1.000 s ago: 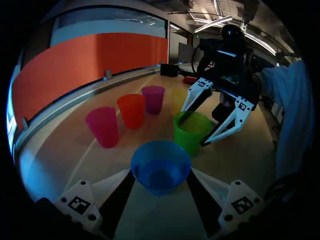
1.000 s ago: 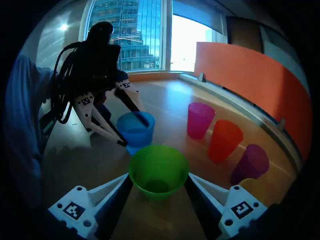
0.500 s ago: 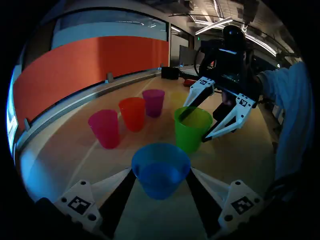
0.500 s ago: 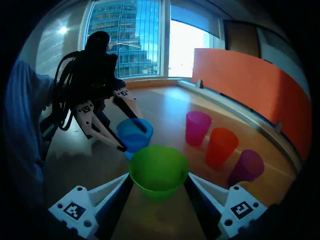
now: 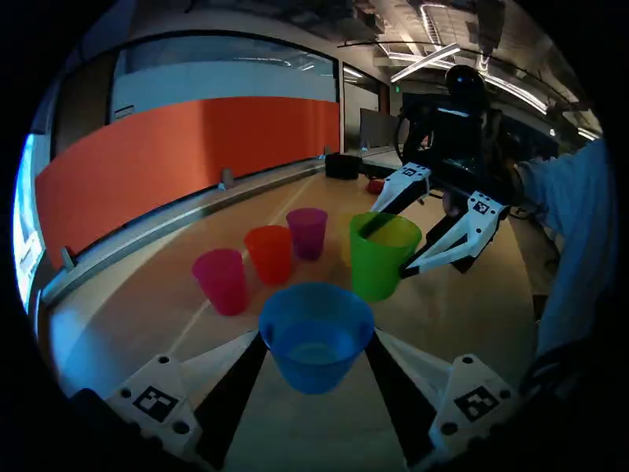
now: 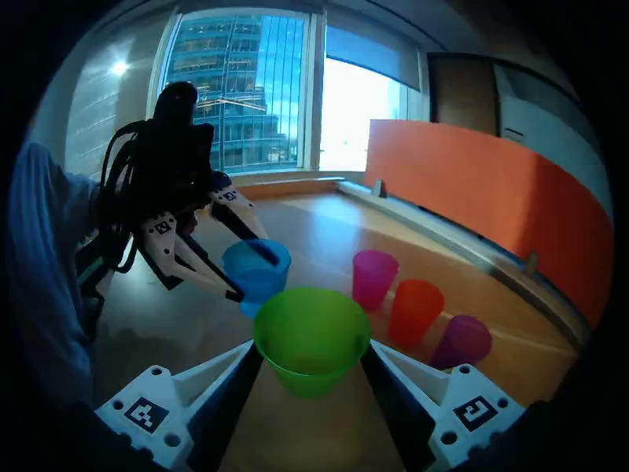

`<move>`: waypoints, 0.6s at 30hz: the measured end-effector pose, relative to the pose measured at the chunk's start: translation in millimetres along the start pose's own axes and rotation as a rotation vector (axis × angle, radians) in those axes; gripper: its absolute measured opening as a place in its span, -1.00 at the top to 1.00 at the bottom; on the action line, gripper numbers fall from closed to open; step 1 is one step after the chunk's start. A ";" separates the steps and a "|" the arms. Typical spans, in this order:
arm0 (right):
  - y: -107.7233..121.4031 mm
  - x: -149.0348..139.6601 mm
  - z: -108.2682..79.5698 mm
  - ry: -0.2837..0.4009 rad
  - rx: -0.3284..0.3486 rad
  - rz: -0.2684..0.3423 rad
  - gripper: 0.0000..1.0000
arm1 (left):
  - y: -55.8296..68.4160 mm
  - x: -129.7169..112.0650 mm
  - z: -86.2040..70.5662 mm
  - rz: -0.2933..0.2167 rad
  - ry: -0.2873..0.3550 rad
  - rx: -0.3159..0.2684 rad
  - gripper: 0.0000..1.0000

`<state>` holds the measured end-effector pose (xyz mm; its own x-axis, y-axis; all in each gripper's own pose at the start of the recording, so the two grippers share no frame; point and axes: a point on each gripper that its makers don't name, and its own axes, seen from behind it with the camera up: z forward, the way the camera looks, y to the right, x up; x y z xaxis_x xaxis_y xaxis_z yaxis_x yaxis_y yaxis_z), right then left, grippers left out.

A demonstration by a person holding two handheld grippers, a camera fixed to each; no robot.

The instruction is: Pour water

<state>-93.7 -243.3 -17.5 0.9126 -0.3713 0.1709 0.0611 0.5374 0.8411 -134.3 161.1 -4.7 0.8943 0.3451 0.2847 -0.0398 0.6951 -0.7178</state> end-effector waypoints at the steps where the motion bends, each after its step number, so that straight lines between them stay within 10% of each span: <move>1: 0.1 3.4 -2.3 0.007 -0.004 0.000 -0.79 | -0.3 2.9 -1.3 -0.001 0.005 0.005 -0.71; 18: 4.0 55.0 -34.0 0.121 -0.066 0.018 -0.79 | -6.1 54.3 -24.7 -0.015 0.126 0.088 -0.71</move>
<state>-29.5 -235.8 -22.1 0.9556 -0.2695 0.1192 0.0673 0.5932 0.8022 -74.5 160.1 -0.6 0.9438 0.2559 0.2093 -0.0594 0.7540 -0.6542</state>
